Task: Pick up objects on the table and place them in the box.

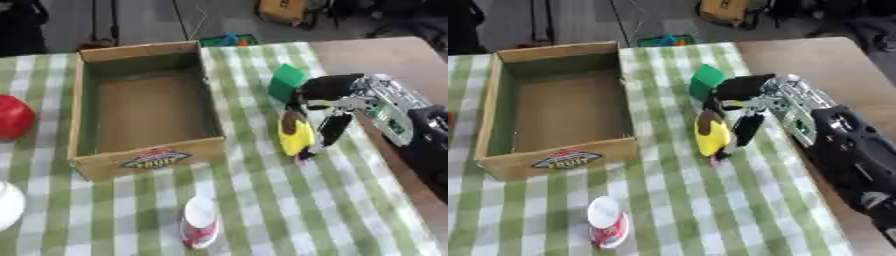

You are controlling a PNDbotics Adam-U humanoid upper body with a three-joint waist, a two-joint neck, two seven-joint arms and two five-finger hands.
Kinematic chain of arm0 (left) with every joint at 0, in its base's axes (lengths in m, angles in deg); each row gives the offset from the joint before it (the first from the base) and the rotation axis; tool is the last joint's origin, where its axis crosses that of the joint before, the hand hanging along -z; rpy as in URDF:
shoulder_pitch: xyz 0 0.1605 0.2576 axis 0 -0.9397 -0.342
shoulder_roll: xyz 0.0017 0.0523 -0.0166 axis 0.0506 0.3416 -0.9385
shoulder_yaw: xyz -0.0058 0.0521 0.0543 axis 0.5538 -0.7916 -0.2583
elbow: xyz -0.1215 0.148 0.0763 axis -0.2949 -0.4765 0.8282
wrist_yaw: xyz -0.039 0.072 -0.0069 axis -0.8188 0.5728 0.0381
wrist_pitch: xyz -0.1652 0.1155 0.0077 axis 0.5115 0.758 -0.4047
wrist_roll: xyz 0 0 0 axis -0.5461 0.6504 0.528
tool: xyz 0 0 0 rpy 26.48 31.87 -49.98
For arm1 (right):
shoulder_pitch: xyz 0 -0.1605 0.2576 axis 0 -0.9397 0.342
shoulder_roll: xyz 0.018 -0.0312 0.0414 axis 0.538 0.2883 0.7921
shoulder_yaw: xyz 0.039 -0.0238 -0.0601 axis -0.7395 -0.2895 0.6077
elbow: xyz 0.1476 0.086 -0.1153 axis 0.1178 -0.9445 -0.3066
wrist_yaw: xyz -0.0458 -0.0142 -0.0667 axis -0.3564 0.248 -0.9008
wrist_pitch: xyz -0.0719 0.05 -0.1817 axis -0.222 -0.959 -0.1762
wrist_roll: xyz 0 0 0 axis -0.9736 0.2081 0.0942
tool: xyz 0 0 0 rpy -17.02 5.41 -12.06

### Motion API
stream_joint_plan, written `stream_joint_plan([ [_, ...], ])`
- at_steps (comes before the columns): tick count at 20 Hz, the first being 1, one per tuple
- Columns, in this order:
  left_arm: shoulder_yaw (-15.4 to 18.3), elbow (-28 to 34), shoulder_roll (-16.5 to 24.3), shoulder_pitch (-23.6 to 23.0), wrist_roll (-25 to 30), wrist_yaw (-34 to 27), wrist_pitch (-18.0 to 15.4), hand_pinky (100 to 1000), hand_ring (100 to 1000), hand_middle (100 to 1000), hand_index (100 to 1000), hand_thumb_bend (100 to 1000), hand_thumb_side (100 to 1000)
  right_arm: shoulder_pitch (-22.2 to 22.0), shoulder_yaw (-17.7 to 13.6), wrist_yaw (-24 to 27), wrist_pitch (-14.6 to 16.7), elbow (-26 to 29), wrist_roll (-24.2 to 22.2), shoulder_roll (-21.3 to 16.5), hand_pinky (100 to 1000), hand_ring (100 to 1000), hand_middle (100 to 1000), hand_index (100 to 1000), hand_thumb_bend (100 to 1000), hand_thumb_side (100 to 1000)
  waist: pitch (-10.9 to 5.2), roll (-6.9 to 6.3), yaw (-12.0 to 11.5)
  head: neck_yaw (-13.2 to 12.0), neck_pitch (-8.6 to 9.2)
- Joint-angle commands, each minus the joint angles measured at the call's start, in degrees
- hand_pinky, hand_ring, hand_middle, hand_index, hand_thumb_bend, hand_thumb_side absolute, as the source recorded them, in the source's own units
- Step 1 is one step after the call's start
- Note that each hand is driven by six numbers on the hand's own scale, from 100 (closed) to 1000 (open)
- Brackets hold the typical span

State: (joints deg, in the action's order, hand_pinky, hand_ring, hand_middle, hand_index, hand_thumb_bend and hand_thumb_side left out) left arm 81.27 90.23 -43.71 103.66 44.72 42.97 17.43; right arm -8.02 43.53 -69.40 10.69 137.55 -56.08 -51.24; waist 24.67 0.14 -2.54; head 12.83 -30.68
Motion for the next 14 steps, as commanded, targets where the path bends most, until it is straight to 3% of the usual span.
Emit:
stream_joint_plan([
  [1,0.8,0.8,1.1,0.4,-0.3,0.1,0.0,743,897,815,908,100,921,1.1,-0.3,-0.3,-0.3,0.3,1.0,-1.1,659,692,414,652,683,501,-1.06,-0.03,0.0,0.1,0.08],
  [14,0.8,0.8,1.3,0.2,-0.3,0.1,0.2,745,896,815,909,100,921,1.7,-0.4,2.2,-0.5,1.5,2.1,-2.0,648,644,384,577,571,574,-1.33,0.25,0.2,0.2,-0.04],
])
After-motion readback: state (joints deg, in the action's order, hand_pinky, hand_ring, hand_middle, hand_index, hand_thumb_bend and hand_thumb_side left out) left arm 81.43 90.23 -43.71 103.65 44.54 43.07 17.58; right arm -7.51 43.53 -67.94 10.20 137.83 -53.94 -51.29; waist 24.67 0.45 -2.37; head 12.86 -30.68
